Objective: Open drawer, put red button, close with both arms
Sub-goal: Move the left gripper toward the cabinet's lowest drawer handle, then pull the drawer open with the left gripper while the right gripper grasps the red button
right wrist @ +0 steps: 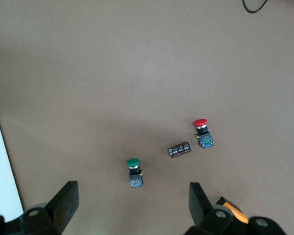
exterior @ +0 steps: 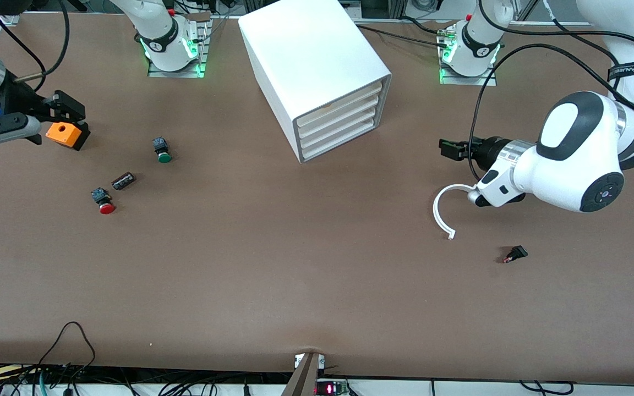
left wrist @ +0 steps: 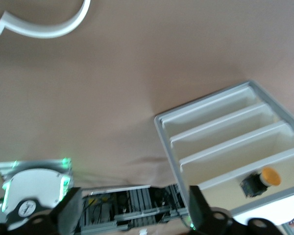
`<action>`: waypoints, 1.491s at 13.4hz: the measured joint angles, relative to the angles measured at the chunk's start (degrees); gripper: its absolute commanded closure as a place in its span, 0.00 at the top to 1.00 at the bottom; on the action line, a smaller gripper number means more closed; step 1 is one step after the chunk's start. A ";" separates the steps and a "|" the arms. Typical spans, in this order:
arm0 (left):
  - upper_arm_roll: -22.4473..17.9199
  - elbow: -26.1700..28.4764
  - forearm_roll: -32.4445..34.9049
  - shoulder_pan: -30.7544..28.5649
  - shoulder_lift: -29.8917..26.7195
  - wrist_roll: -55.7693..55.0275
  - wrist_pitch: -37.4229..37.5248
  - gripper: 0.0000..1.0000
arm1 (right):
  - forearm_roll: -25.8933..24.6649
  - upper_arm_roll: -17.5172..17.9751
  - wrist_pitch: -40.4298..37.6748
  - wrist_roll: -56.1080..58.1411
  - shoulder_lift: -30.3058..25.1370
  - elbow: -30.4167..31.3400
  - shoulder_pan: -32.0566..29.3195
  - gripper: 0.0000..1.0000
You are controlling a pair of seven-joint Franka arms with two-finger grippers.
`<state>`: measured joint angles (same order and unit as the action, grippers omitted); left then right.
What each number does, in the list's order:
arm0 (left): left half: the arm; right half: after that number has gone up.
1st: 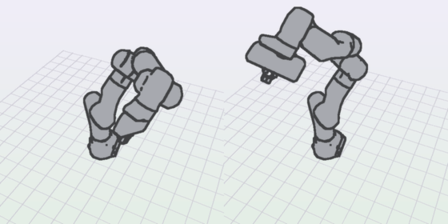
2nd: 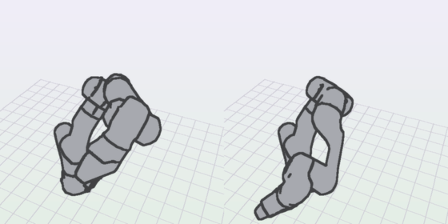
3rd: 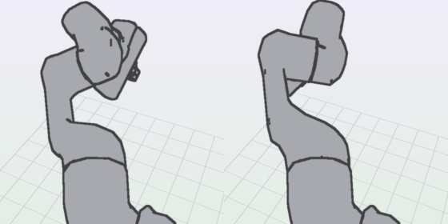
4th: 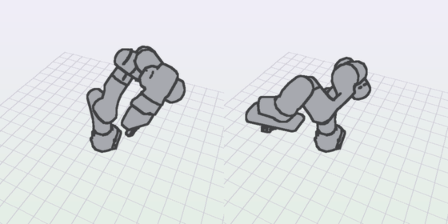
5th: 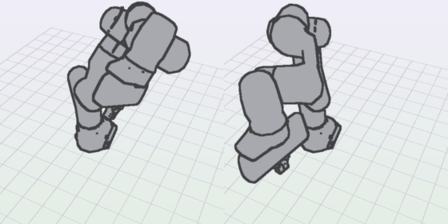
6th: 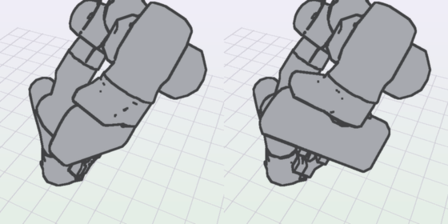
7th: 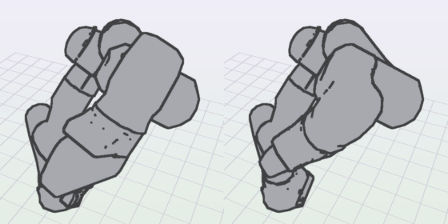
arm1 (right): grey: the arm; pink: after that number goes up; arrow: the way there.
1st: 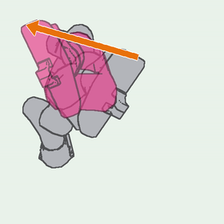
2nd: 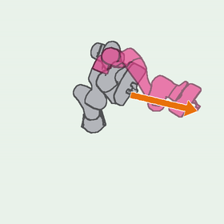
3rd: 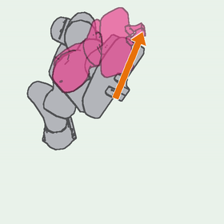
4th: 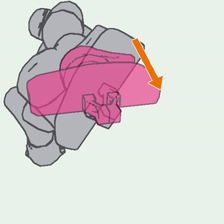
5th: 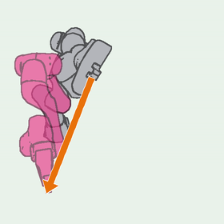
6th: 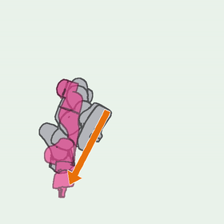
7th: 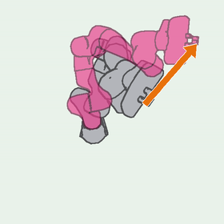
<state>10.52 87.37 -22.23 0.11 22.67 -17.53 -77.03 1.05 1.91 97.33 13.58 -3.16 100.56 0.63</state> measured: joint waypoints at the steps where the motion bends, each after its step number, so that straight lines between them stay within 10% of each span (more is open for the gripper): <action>1: 0.00 -0.12 -1.22 0.28 0.25 -0.04 -0.92 1.00 | 0.00 0.00 0.08 0.00 0.30 -0.04 0.00 1.00; 8: -0.01 -4.72 -5.56 0.72 3.74 2.22 -1.79 1.00 | 0.00 0.14 0.96 0.06 1.97 -0.09 0.03 1.00; 15: 1.55 -1.82 -16.91 2.29 8.46 28.11 -2.65 0.97 | 0.00 0.42 -3.10 2.61 2.59 -0.20 0.27 1.00; 20: 1.98 3.88 -29.34 2.54 17.98 58.47 -5.09 0.71 | -0.01 0.24 -3.83 8.43 3.60 0.26 0.24 1.00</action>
<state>12.51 91.25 -51.57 2.65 40.65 40.93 -82.11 1.05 2.15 93.50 22.01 0.44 100.82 0.87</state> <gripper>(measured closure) 0.150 0.000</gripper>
